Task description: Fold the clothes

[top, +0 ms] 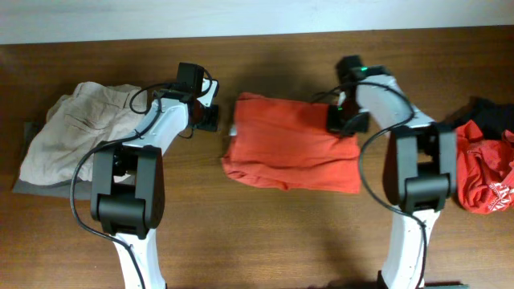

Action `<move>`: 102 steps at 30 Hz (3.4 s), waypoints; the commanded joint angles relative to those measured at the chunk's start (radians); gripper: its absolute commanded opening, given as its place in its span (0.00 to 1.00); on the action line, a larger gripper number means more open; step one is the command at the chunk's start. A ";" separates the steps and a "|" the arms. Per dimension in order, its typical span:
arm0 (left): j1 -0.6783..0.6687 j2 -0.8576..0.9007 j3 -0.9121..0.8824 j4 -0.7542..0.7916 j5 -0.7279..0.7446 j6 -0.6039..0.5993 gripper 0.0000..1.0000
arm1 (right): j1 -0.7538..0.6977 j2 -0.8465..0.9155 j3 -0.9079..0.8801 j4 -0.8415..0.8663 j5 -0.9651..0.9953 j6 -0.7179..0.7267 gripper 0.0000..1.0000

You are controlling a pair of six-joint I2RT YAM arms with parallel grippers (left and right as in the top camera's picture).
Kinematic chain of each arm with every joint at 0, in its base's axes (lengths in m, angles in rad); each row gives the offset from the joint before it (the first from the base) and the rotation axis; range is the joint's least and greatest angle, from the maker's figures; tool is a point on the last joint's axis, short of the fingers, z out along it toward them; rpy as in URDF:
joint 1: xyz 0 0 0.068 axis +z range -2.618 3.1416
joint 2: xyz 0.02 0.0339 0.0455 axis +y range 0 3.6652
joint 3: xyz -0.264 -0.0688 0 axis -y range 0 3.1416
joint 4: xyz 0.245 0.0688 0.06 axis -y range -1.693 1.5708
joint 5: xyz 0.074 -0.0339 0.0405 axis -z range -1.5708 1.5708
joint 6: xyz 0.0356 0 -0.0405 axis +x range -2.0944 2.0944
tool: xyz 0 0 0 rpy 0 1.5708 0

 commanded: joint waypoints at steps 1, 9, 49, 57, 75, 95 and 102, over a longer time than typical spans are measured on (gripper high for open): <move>0.001 -0.053 0.106 -0.052 0.106 -0.006 0.52 | -0.035 -0.026 0.110 -0.103 -0.117 -0.192 0.10; -0.033 -0.116 0.264 -0.271 0.167 -0.004 0.53 | -0.105 -0.087 0.195 -0.241 -0.306 -0.187 0.51; -0.041 -0.380 0.269 -0.367 0.133 0.027 0.63 | -0.353 -0.114 -0.398 0.216 -0.601 -0.316 0.04; -0.041 -0.380 0.269 -0.365 0.109 0.027 0.64 | -0.384 -0.224 -0.079 -0.097 -0.224 -0.257 0.04; -0.041 -0.381 0.269 -0.365 0.096 0.027 0.64 | 0.103 -0.185 0.204 -0.278 0.027 0.024 0.04; -0.042 -0.381 0.269 -0.365 0.096 0.026 0.64 | 0.313 -0.018 0.206 -0.173 0.008 0.169 0.50; -0.042 -0.381 0.269 -0.365 0.096 0.027 0.64 | 0.299 -0.116 0.259 -0.186 -0.130 0.033 0.50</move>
